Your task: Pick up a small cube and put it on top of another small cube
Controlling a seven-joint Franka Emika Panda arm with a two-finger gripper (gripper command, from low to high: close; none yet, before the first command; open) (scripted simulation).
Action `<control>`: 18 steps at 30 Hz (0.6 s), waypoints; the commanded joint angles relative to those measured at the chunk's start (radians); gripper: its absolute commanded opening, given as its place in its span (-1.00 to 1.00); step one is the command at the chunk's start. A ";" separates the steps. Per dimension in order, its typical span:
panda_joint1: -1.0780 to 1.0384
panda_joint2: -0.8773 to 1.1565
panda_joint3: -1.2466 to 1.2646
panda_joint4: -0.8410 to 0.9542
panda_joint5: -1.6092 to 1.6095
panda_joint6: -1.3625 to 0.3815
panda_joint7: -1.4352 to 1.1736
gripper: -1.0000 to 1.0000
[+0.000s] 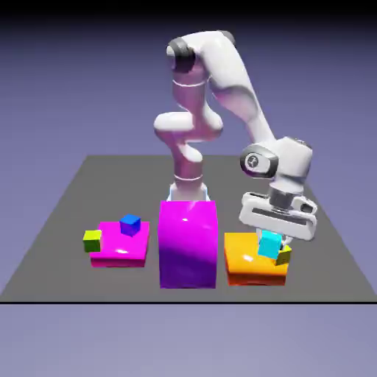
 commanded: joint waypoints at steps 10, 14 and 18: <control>-0.318 -0.081 -0.156 -0.055 -0.189 -0.109 0.048 -1.00; -0.214 -0.189 -0.301 -0.149 -0.087 -0.119 0.124 -1.00; -0.111 -0.298 -0.446 -0.243 0.016 -0.130 0.201 -1.00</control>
